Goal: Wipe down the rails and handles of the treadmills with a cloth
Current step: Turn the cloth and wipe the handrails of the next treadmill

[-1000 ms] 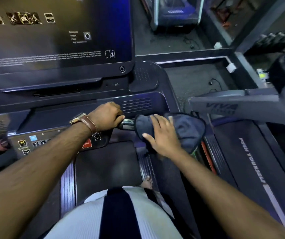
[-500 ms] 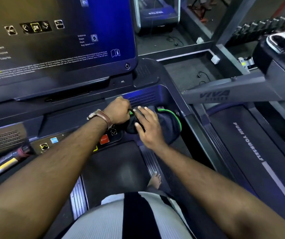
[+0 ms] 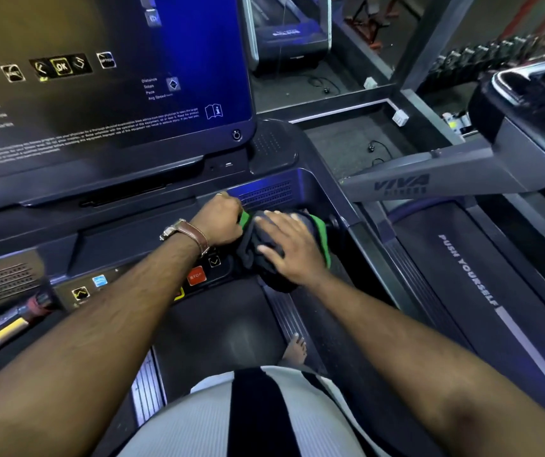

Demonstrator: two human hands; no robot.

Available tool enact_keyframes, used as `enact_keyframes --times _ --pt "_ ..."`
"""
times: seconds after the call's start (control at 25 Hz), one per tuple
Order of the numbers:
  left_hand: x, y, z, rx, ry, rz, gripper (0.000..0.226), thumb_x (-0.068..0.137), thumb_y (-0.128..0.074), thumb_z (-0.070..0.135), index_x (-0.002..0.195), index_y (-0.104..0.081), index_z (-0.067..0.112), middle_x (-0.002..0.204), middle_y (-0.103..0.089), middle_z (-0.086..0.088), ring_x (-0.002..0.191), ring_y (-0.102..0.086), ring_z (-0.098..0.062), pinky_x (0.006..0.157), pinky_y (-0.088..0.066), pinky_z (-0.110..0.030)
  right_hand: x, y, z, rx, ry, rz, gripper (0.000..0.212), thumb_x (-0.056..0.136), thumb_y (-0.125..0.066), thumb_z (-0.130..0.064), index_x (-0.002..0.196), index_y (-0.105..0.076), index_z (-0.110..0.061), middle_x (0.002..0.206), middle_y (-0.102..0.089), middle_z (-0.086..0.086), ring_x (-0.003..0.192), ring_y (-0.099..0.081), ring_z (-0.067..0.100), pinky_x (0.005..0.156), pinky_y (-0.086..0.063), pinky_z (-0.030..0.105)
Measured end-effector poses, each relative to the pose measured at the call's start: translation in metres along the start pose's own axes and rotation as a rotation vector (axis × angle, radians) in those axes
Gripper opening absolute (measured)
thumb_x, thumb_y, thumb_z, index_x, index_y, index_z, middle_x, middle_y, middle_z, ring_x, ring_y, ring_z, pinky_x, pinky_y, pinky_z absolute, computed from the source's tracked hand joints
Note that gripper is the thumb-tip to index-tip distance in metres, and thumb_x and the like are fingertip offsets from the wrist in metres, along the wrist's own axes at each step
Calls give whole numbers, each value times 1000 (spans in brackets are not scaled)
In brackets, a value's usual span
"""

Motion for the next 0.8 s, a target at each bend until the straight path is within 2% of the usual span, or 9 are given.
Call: enact_keyframes --times 0.12,0.24,0.36,0.44,0.48,0.56,0.64,0.72,0.8 --pt "0 -3 1 46 -8 18 18 74 -52 5 84 -63 -5 91 -64 -24 96 -53 -36 81 -45 -37 -13 18 47 -23 -252 124 46 91 -54 -42 124 -64 -12 123 -64 8 116 -57 31 105 -38 44" --pt "0 -5 5 95 -35 34 18 79 -51 10 81 -62 -4 89 -64 -23 94 -53 -36 78 -45 -38 -3 -5 14 62 -466 268 38 90 -54 -35 114 -68 -10 115 -66 9 111 -58 35 104 -37 53" --pt "2 -6 6 109 -61 17 13 73 -52 6 77 -62 -3 86 -65 -21 90 -53 -37 74 -44 -37 -6 -17 -11 58 -137 172 46 93 -54 -42 129 -62 -16 131 -60 4 124 -52 27 112 -28 49" --pt "4 -6 3 73 -58 13 15 72 -51 4 78 -64 -2 89 -67 -18 91 -54 -36 77 -43 -35 -7 -3 11 -12 -2 128 49 91 -57 -46 130 -62 -17 130 -61 2 122 -55 24 108 -34 44" --pt "4 -6 1 48 -52 11 19 72 -50 3 81 -67 -1 92 -68 -15 93 -54 -35 81 -44 -35 -6 2 24 -50 -42 132 45 90 -58 -47 123 -66 -18 122 -66 1 114 -59 24 102 -39 42" --pt "5 -6 -2 -8 -23 13 29 69 -49 1 89 -69 2 98 -69 -12 98 -55 -32 88 -47 -36 5 7 35 -85 -310 197 31 88 -59 -46 97 -70 -18 94 -68 1 93 -61 29 87 -42 43" --pt "7 -7 -4 -19 -3 16 29 68 -48 0 89 -68 0 97 -68 -14 99 -55 -33 87 -48 -37 22 -4 14 -76 -586 301 24 85 -59 -41 79 -64 -18 78 -63 3 84 -59 31 88 -42 46" --pt "8 -8 -6 -3 17 13 23 69 -49 1 85 -65 0 92 -66 -16 96 -55 -34 82 -47 -38 30 -25 -20 -33 -486 292 20 83 -57 -39 88 -61 -20 84 -62 0 88 -57 28 95 -38 48" --pt "8 -8 -7 -24 36 8 21 69 -48 1 83 -64 1 91 -66 -16 94 -55 -34 81 -48 -39 20 -33 -22 -45 -178 195 35 87 -54 -44 110 -61 -20 100 -64 0 96 -57 25 95 -38 46"
Point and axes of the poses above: each hand's wrist, its own x-axis towards the middle knuckle, its own y-axis out of the back of the hand, z = x × y, the point moved 4 cm from there along x, towards the middle knuckle
